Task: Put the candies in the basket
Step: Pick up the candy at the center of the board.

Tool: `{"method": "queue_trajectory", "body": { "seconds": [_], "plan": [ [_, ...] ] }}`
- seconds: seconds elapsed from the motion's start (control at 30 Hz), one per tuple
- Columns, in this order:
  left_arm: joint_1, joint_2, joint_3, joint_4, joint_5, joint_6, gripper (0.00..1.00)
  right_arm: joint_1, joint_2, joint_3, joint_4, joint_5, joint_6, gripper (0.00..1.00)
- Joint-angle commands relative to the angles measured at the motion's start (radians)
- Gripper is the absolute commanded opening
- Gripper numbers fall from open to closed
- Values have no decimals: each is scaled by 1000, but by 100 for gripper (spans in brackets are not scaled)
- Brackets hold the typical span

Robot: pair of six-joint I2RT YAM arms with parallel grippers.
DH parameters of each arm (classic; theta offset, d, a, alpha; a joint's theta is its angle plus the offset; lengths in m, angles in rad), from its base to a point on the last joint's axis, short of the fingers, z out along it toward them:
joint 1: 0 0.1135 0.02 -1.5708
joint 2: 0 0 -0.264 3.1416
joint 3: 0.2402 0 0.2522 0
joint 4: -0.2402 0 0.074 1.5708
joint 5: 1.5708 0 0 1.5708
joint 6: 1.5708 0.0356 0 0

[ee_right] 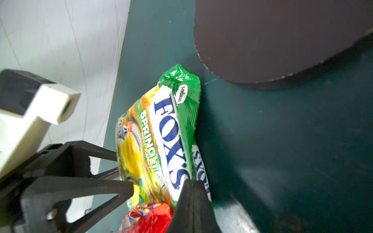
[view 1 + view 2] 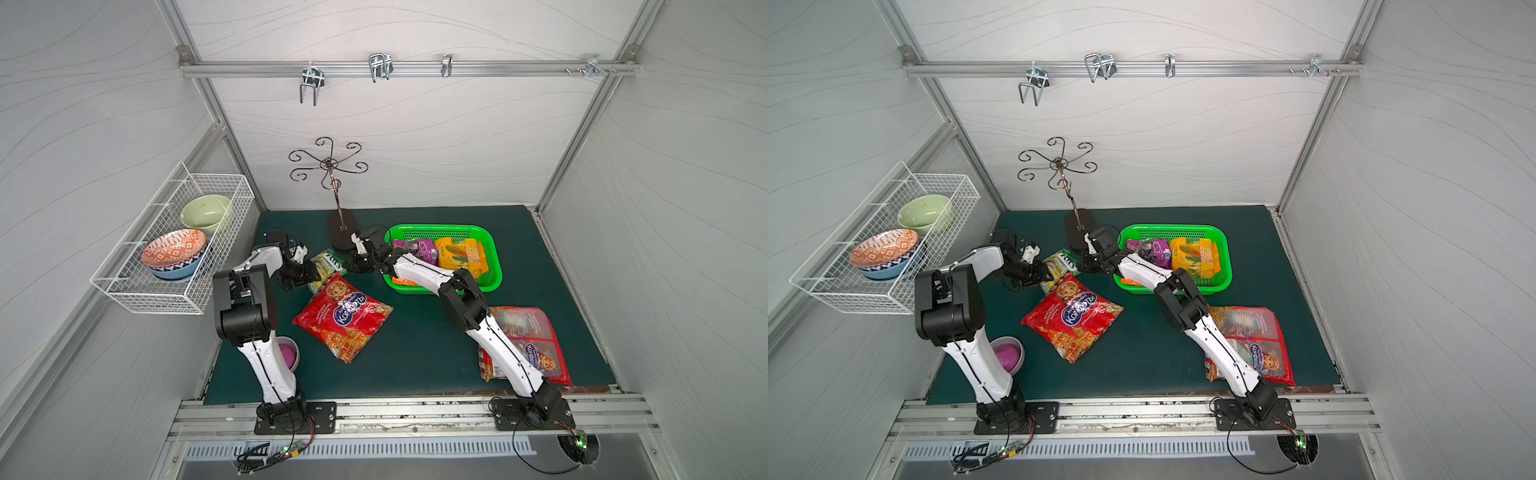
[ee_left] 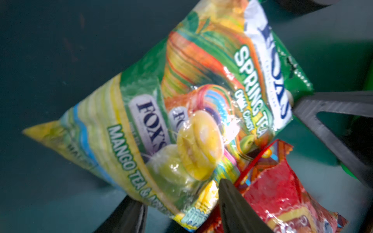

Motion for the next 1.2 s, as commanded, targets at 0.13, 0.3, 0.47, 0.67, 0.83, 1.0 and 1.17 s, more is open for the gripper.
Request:
{"method": "queue_trajectory", "body": {
  "seconds": [0.13,0.3,0.47,0.67,0.83,1.0,1.17],
  "plan": [
    [1,-90,9,-51,60,60,63,23,-153,-91,-12,50,-118,0],
    [0,-139,4,-115,106,131,64,10,-261,-94,-10,38,-120,0],
    [-1,-189,0,-173,143,178,64,11,-372,-119,-1,60,-126,0],
    [-5,-251,-1,-226,185,216,65,13,-494,-162,-4,102,-141,0],
    [-29,-290,16,-306,263,293,65,5,-582,-156,-126,222,-169,0],
    [-118,-326,14,-358,235,337,65,-29,-718,-241,-222,338,-149,0],
    [-187,-344,28,-355,206,337,65,-77,-882,-360,-281,399,-125,0]
  ]
}}
